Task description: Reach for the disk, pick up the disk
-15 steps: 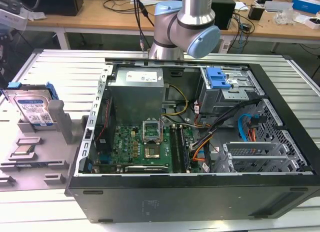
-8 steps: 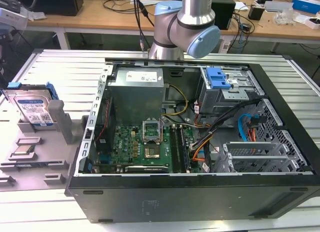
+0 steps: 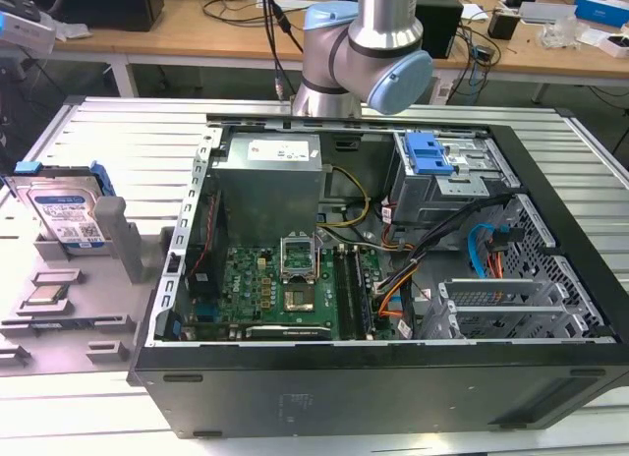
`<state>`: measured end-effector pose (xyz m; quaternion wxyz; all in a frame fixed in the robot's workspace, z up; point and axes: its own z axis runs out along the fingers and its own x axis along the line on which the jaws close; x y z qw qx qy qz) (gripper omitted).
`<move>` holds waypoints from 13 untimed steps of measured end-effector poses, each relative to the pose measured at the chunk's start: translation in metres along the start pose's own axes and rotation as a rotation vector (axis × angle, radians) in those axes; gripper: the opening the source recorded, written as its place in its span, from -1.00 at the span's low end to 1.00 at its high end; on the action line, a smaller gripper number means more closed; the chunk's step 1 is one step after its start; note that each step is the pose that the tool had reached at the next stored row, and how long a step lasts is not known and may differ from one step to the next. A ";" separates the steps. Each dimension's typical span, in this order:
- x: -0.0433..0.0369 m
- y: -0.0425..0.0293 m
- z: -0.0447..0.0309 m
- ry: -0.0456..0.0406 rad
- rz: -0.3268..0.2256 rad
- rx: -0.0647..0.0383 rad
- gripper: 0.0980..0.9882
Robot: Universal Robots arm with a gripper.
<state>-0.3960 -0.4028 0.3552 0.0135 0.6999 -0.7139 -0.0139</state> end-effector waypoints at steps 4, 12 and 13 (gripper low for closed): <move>0.0000 0.0000 0.0000 0.0013 -0.034 0.000 -0.98; 0.0000 0.0000 0.0000 0.0029 -0.076 0.000 -0.98; 0.0000 0.0000 0.0000 0.0030 -0.076 0.000 -0.98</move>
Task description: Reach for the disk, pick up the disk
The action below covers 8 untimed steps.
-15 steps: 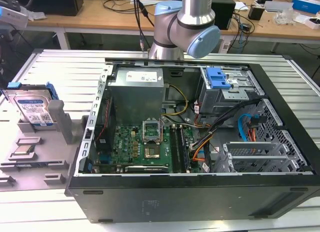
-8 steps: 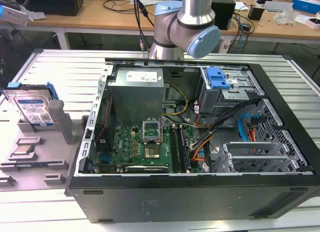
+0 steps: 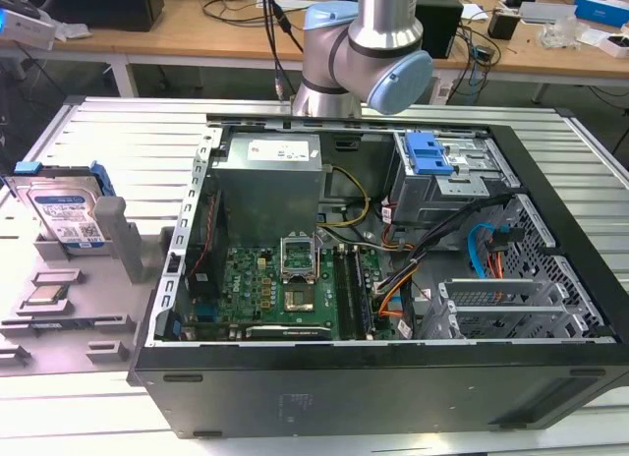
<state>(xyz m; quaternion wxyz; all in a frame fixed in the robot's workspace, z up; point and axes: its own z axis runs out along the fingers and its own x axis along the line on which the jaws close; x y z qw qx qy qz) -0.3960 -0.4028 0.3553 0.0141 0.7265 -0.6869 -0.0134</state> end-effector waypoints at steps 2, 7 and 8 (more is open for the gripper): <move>0.0000 0.0000 0.0000 -0.0001 0.000 0.000 -0.98; 0.0000 0.0000 0.0000 0.0000 0.000 0.000 -0.55; 0.0000 0.0000 0.0000 0.0000 0.000 0.000 -0.55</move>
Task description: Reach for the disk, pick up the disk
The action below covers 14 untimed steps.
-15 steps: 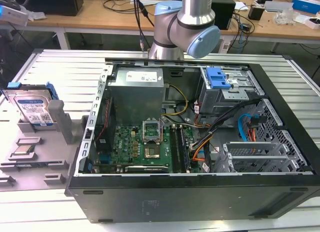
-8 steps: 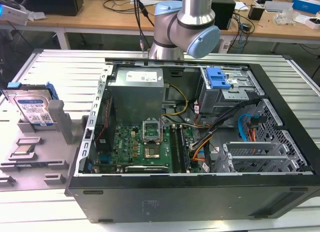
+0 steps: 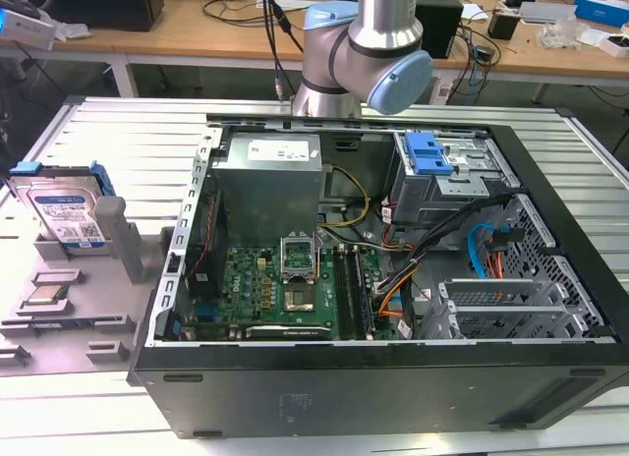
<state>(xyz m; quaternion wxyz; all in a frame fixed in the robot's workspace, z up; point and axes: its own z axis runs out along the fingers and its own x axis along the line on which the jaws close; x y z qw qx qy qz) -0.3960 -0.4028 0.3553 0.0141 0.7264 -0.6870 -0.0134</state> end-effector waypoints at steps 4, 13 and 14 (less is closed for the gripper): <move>0.0000 0.0000 0.0000 -0.0001 0.000 0.000 0.00; -0.0127 -0.0007 0.0000 0.0000 0.000 0.000 0.00; -0.0151 -0.0008 0.0000 -0.0001 0.000 0.000 0.00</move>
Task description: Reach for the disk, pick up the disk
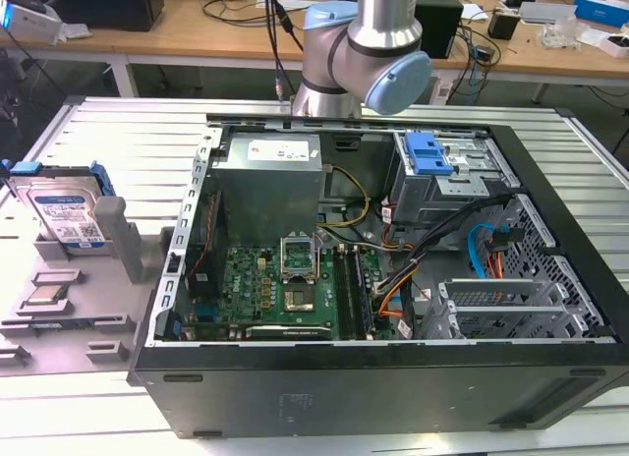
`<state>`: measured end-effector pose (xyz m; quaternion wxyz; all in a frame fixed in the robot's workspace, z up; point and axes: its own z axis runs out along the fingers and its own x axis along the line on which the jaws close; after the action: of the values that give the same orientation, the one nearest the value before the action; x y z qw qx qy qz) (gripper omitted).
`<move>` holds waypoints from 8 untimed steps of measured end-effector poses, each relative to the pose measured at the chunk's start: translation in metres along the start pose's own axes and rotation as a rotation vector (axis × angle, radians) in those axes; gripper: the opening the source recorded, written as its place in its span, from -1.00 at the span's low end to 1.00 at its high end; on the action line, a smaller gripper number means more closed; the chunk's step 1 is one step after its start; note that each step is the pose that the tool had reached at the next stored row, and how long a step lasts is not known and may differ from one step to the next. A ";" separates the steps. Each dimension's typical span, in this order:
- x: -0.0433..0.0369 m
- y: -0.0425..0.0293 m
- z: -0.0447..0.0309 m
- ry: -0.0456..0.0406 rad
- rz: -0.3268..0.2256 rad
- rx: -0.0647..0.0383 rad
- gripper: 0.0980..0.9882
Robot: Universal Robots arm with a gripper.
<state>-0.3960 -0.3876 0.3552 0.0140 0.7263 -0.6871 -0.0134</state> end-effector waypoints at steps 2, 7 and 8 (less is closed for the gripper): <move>-0.0054 -0.0003 -0.0001 0.0001 0.000 0.000 0.00; -0.0226 -0.0012 -0.0001 0.0001 0.000 0.000 0.00; -0.0238 -0.0013 -0.0001 0.0001 0.000 0.000 0.00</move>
<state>-0.3960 -0.3638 0.3552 0.0140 0.7263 -0.6871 -0.0134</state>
